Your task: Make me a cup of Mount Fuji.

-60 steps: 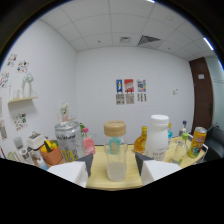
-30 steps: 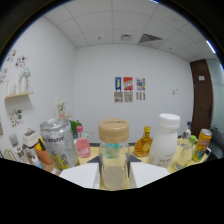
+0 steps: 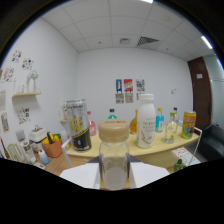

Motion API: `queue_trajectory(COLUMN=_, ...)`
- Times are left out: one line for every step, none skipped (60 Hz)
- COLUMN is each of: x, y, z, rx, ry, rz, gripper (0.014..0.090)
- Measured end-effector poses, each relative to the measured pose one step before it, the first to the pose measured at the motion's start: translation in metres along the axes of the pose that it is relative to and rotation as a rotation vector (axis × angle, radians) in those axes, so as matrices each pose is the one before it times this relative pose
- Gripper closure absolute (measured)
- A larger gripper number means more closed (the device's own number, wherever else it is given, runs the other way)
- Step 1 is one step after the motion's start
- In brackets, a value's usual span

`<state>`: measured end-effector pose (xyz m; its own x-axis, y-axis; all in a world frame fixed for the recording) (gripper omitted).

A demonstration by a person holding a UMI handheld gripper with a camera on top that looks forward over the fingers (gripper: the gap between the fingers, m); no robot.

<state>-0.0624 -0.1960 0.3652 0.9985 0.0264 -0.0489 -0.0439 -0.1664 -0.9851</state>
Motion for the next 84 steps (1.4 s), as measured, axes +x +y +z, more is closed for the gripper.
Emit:
queue_trajectory(x=-0.00020, y=0.00769, z=-0.00143, rx=-0.00637, ry=0.00144, rz=0.0029, gripper=0.0661)
queue_trajectory(x=-0.00081, y=0.00834, z=-0.00214, rx=-0.01041, ry=0.00103, rz=0.0037, gripper=0.0660)
queue_trajectory(x=0.00094, y=0.00776, z=0.00040, rx=-0.00609, ry=0.00094, rz=0.0016, gripper=0.0662)
queue_trajectory(x=-0.00011, y=0.00874, z=-0.00246, rx=-0.00723, ry=0.00027, rz=0.0028, gripper=0.0661)
queue_trajectory(x=0.00008, y=0.00788, z=-0.00045, rx=-0.00562, ry=0.00059, rz=0.0027, gripper=0.0661)
queue_trajectory(x=-0.00024, y=0.00834, z=0.00007, rx=-0.00585, ry=0.00009, rz=0.0024, gripper=0.0662)
queue_trajectory(x=0.00032, y=0.00909, z=0.00030, rx=-0.00907, ry=0.00099, rz=0.0017, gripper=0.0663)
queue_trajectory(x=0.00050, y=0.00891, z=0.00041, rx=-0.00973, ry=0.00280, rz=0.0023, gripper=0.0662)
queue_trajectory(x=0.00094, y=0.00854, z=0.00066, rx=-0.00753, ry=0.00347, rz=0.0029, gripper=0.0662)
queue_trajectory(x=0.00058, y=0.00835, z=0.00138, rx=-0.00829, ry=0.00188, rz=0.0033, gripper=0.0663)
queue_trajectory(x=0.00032, y=0.00864, z=0.00109, rx=-0.00808, ry=-0.00009, rz=0.0021, gripper=0.0664)
queue_trajectory(x=-0.00007, y=0.00908, z=0.00165, rx=-0.00782, ry=-0.00212, rz=0.0019, gripper=0.0664)
queue_trajectory(x=0.00028, y=0.00862, z=0.00117, rx=-0.00758, ry=-0.00052, rz=0.0010, gripper=0.0663)
queue_trajectory(x=0.00086, y=0.00894, z=0.00097, rx=-0.00527, ry=0.00057, rz=0.0011, gripper=0.0663)
queue_trajectory(x=0.00056, y=0.00792, z=0.00142, rx=-0.00594, ry=0.00137, rz=-0.0006, gripper=0.0663)
queue_trajectory(x=0.00026, y=0.00807, z=0.00158, rx=-0.00672, ry=0.00007, rz=0.0002, gripper=0.0662)
queue_trajectory(x=-0.00038, y=0.00793, z=0.00158, rx=-0.00689, ry=-0.00235, rz=0.0012, gripper=0.0661)
queue_trajectory(x=-0.00037, y=0.00738, z=0.00167, rx=-0.00706, ry=-0.00369, rz=0.0014, gripper=0.0663)
queue_trajectory(x=0.00024, y=0.00746, z=0.00192, rx=-0.00653, ry=-0.00147, rz=0.0013, gripper=0.0662)
queue_trajectory(x=0.00074, y=0.00673, z=0.00179, rx=-0.00510, ry=0.00126, rz=0.0005, gripper=0.0663)
queue_trajectory(x=0.00080, y=0.00653, z=0.00179, rx=-0.00441, ry=0.00108, rz=0.0002, gripper=0.0663)
queue_trajectory(x=-0.00011, y=0.00560, z=0.00341, rx=-0.00673, ry=-0.00385, rz=0.0001, gripper=0.0664)
queue_trajectory(x=-0.00065, y=0.00656, z=0.00167, rx=-0.00698, ry=-0.00495, rz=0.0021, gripper=0.0663)
queue_trajectory(x=-0.00050, y=0.00619, z=0.00184, rx=-0.00659, ry=-0.00629, rz=0.0044, gripper=0.0664)
queue_trajectory(x=0.00006, y=0.00532, z=0.00176, rx=-0.00354, ry=-0.00504, rz=0.0067, gripper=0.0663)
queue_trajectory(x=0.00082, y=0.00489, z=0.00192, rx=0.00259, ry=-0.00270, rz=0.0106, gripper=0.0663)
queue_trajectory(x=0.00069, y=0.00441, z=0.00159, rx=-0.00028, ry=-0.00288, rz=0.0123, gripper=0.0662)
queue_trajectory(x=0.00040, y=0.00483, z=0.00188, rx=-0.00303, ry=-0.00492, rz=0.0155, gripper=0.0662)
queue_trajectory(x=0.00012, y=0.00493, z=0.00179, rx=-0.00557, ry=-0.00622, rz=0.0182, gripper=0.0661)
queue_trajectory(x=0.00001, y=0.00463, z=0.00183, rx=-0.00574, ry=-0.00686, rz=0.0203, gripper=0.0663)
queue_trajectory(x=0.00010, y=0.00388, z=0.00161, rx=-0.00380, ry=-0.00776, rz=0.0219, gripper=0.0662)
queue_trajectory(x=0.00045, y=0.00337, z=0.00163, rx=-0.00147, ry=-0.00756, rz=0.0243, gripper=0.0662)
queue_trajectory(x=0.00103, y=0.00292, z=0.00172, rx=-0.00114, ry=-0.00581, rz=0.0266, gripper=0.0663)
queue_trajectory(x=0.00147, y=0.00361, z=0.00165, rx=-0.00428, ry=-0.00241, rz=0.0281, gripper=0.0663)
queue_trajectory(x=0.00148, y=0.00348, z=0.00131, rx=-0.01033, ry=-0.00013, rz=0.0253, gripper=0.0663)
queue_trajectory(x=0.00145, y=0.00381, z=0.00173, rx=-0.00661, ry=-0.00298, rz=0.0288, gripper=0.0663)
queue_trajectory(x=0.00116, y=0.00340, z=0.00168, rx=-0.00553, ry=-0.00517, rz=0.0318, gripper=0.0663)
queue_trajectory(x=0.00127, y=0.00260, z=0.00221, rx=-0.00015, ry=-0.00785, rz=0.0361, gripper=0.0663)
queue_trajectory(x=0.00065, y=0.00239, z=0.00083, rx=-0.00695, ry=-0.00647, rz=0.0398, gripper=0.0663)
queue_trajectory(x=0.00144, y=0.00224, z=0.00211, rx=0.00006, ry=-0.00764, rz=0.0397, gripper=0.0661)
queue_trajectory(x=0.00143, y=0.00183, z=0.00148, rx=-0.00311, ry=-0.00493, rz=0.0394, gripper=0.0662)
queue_trajectory(x=0.00172, y=0.00132, z=0.00114, rx=-0.00177, ry=-0.00464, rz=0.0399, gripper=0.0662)
queue_trajectory(x=0.00096, y=0.00100, z=0.00091, rx=-0.00153, ry=-0.00666, rz=0.0412, gripper=0.0662)
queue_trajectory(x=0.00040, y=0.00109, z=0.00059, rx=-0.00121, ry=-0.00780, rz=0.0403, gripper=0.0663)
queue_trajectory(x=0.00049, y=0.00070, z=0.00066, rx=0.00023, ry=-0.00689, rz=0.0379, gripper=0.0662)
queue_trajectory(x=0.00072, y=-0.00028, z=0.00000, rx=-0.00131, ry=-0.00296, rz=0.0332, gripper=0.0661)
queue_trajectory(x=0.00068, y=-0.00021, z=0.00077, rx=0.00304, ry=-0.00408, rz=0.0328, gripper=0.0660)
queue_trajectory(x=-0.00006, y=0.00000, z=0.00057, rx=0.00261, ry=-0.00649, rz=0.0342, gripper=0.0661)
queue_trajectory(x=-0.00060, y=0.00010, z=0.00081, rx=-0.00036, ry=-0.01035, rz=0.0366, gripper=0.0661)
queue_trajectory(x=-0.00147, y=-0.00050, z=0.00037, rx=0.00202, ry=-0.01240, rz=0.0367, gripper=0.0661)
queue_trajectory(x=-0.00141, y=-0.00049, z=0.00042, rx=0.00270, ry=-0.01170, rz=0.0373, gripper=0.0662)
queue_trajectory(x=-0.00100, y=-0.00056, z=0.00034, rx=0.00273, ry=-0.00902, rz=0.0374, gripper=0.0662)
queue_trajectory(x=-0.00090, y=-0.00050, z=0.00018, rx=0.00302, ry=-0.00755, rz=0.0367, gripper=0.0662)
queue_trajectory(x=-0.00128, y=-0.00097, z=0.00042, rx=0.00367, ry=-0.00934, rz=0.0355, gripper=0.0661)
queue_trajectory(x=-0.00147, y=-0.00099, z=0.00024, rx=0.00364, ry=-0.01070, rz=0.0349, gripper=0.0662)
queue_trajectory(x=-0.00126, y=-0.00109, z=0.00018, rx=0.00374, ry=-0.00999, rz=0.0359, gripper=0.0663)
queue_trajectory(x=-0.00164, y=-0.00144, z=-0.00142, rx=0.00251, ry=-0.00718, rz=0.0369, gripper=0.0662)
queue_trajectory(x=-0.00075, y=-0.00144, z=0.00007, rx=0.00675, ry=-0.00897, rz=0.0357, gripper=0.0663)
queue_trajectory(x=-0.00122, y=-0.00101, z=0.00066, rx=0.00635, ry=-0.01007, rz=0.0347, gripper=0.0664)
queue_trajectory(x=-0.00170, y=-0.00127, z=0.00016, rx=0.00566, ry=-0.01231, rz=0.0335, gripper=0.0663)
queue_trajectory(x=-0.00158, y=-0.00143, z=-0.00004, rx=0.00546, ry=-0.01180, rz=0.0333, gripper=0.0663)
queue_trajectory(x=-0.00112, y=-0.00159, z=0.00010, rx=0.00521, ry=-0.00950, rz=0.0328, gripper=0.0663)
queue_trajectory(x=-0.00065, y=-0.00177, z=-0.00002, rx=0.00577, ry=-0.00636, rz=0.0317, gripper=0.0663)
queue_trajectory(x=-0.00075, y=-0.00162, z=0.00019, rx=0.00579, ry=-0.00591, rz=0.0291, gripper=0.0664)
queue_trajectory(x=-0.00254, y=-0.00237, z=-0.00016, rx=0.00212, ry=-0.00684, rz=0.0273, gripper=0.0664)
queue_trajectory(x=-0.00100, y=-0.00100, z=0.00069, rx=0.00387, ry=-0.00937, rz=0.0239, gripper=0.0664)
queue_trajectory(x=-0.00124, y=-0.00121, z=0.00034, rx=0.00269, ry=-0.00938, rz=0.0250, gripper=0.0666)
queue_trajectory(x=-0.00159, y=-0.00102, z=0.00032, rx=0.00229, ry=-0.00435, rz=0.0271, gripper=0.0666)
queue_trajectory(x=-0.00016, y=-0.00111, z=0.00043, rx=0.00306, ry=-0.00256, rz=0.0242, gripper=0.0665)
queue_trajectory(x=-0.00046, y=-0.00112, z=0.00045, rx=0.00219, ry=-0.00350, rz=0.0237, gripper=0.0663)
queue_trajectory(x=-0.00116, y=-0.00051, z=0.00044, rx=-0.00030, ry=-0.00748, rz=0.0246, gripper=0.0665)
queue_trajectory(x=-0.00167, y=-0.00024, z=0.00028, rx=-0.00125, ry=-0.01089, rz=0.0267, gripper=0.0665)
queue_trajectory(x=-0.00156, y=-0.00026, z=0.00025, rx=-0.00139, ry=-0.01133, rz=0.0300, gripper=0.0665)
queue_trajectory(x=-0.00112, y=-0.00047, z=0.00024, rx=0.00003, ry=-0.00914, rz=0.0328, gripper=0.0665)
queue_trajectory(x=-0.00101, y=-0.00025, z=-0.00072, rx=-0.00051, ry=-0.00679, rz=0.0342, gripper=0.0666)
queue_trajectory(x=-0.00087, y=0.00000, z=0.00031, rx=-0.00119, ry=-0.00818, rz=0.0330, gripper=0.0666)
queue_trajectory(x=-0.00187, y=0.00046, z=0.00018, rx=-0.00350, ry=-0.01169, rz=0.0314, gripper=0.0665)
queue_trajectory(x=-0.00262, y=0.00071, z=-0.00015, rx=-0.00460, ry=-0.01451, rz=0.0291, gripper=0.0665)
queue_trajectory(x=-0.00206, y=0.00008, z=-0.00008, rx=-0.00212, ry=-0.01423, rz=0.0275, gripper=0.0666)
queue_trajectory(x=-0.00116, y=-0.00020, z=-0.00012, rx=0.00114, ry=-0.00928, rz=0.0269, gripper=0.0663)
queue_trajectory(x=-0.00018, y=-0.00048, z=-0.00008, rx=0.00226, ry=-0.00482, rz=0.0248, gripper=0.0665)
queue_trajectory(x=-0.00001, y=-0.00040, z=-0.00022, rx=0.00169, ry=-0.00347, rz=0.0232, gripper=0.0663)
queue_trajectory(x=-0.00081, y=-0.00017, z=-0.00006, rx=0.00100, ry=-0.00561, rz=0.0216, gripper=0.0662)
queue_trajectory(x=-0.00200, y=0.00026, z=-0.00051, rx=-0.00190, ry=-0.00879, rz=0.0199, gripper=0.0664)
